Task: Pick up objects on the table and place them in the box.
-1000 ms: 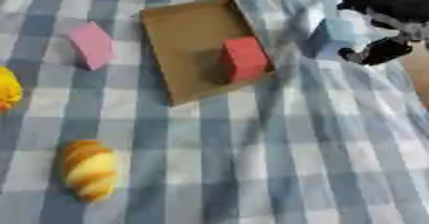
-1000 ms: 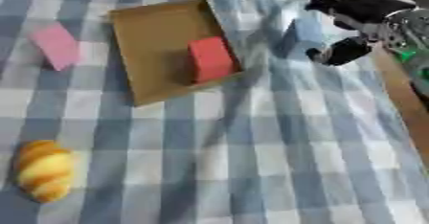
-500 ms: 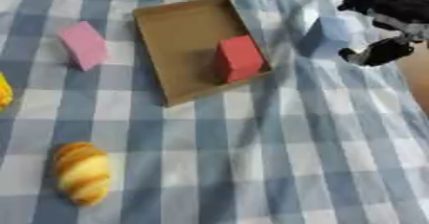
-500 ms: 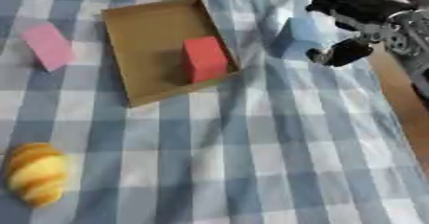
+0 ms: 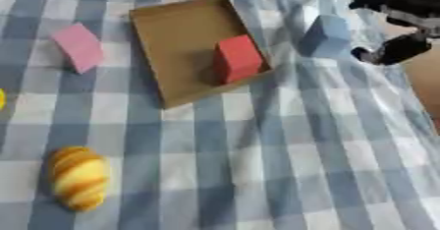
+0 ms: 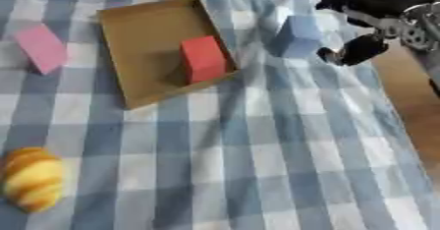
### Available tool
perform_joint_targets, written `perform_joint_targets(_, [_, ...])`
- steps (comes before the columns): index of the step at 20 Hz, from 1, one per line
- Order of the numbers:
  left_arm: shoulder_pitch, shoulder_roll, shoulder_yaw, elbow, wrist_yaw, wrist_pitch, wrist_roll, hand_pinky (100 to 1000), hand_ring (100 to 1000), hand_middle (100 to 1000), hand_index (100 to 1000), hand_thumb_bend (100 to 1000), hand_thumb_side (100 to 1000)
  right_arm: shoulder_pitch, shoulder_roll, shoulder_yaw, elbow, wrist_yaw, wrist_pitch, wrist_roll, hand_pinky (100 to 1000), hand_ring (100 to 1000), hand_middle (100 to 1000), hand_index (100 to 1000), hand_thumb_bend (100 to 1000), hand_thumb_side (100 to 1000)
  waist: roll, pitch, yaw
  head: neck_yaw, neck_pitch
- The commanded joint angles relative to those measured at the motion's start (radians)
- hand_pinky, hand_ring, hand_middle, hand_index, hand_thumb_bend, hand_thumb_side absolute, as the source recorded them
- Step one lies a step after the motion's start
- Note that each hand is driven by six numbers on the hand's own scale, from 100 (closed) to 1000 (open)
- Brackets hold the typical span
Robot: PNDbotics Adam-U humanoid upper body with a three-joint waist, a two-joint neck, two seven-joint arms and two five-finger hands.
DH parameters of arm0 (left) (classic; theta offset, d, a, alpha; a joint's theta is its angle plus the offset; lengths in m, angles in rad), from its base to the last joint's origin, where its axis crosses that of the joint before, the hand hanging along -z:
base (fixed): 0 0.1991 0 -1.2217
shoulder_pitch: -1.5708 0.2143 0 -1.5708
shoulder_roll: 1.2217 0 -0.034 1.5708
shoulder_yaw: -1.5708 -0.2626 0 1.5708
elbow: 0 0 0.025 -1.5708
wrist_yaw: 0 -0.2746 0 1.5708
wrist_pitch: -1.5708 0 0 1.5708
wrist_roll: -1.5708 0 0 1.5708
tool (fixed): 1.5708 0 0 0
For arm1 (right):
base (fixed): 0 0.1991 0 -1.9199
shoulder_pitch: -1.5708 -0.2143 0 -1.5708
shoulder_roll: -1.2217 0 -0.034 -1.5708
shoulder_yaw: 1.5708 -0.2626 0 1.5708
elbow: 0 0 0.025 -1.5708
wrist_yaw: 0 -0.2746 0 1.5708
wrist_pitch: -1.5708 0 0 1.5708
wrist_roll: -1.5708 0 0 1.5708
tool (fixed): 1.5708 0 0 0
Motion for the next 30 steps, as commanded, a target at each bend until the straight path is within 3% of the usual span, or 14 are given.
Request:
perform_joint_targets(1, [-0.003, 0.011, 0.008, -0.016, 0.002, 0.002, 0.003, 873, 772, 698, 839, 409, 518, -0.017, -0.029, -0.006, -0.004, 0.000, -0.002, 0.002, 999, 1000, 983, 1000, 308, 410, 0.001, -0.016, 0.002, -0.006, -0.006])
perform_joint_targets(22, [-0.015, 0.003, -0.003, -0.016, 0.002, 0.004, -0.011, 876, 766, 699, 835, 399, 526, -0.062, 0.006, -0.007, 0.070, 0.015, 0.014, -0.043, 984, 1000, 963, 1000, 249, 377, -0.006, 0.026, 0.033, -0.020, -0.031])
perform_joint_targets(30, [-0.017, 0.001, -0.005, -0.016, 0.000, 0.006, -0.014, 876, 765, 698, 829, 393, 527, -0.071, 0.016, -0.002, 0.099, 0.035, -0.008, -0.017, 980, 1000, 890, 1000, 245, 403, -0.010, 0.036, 0.036, -0.022, -0.030])
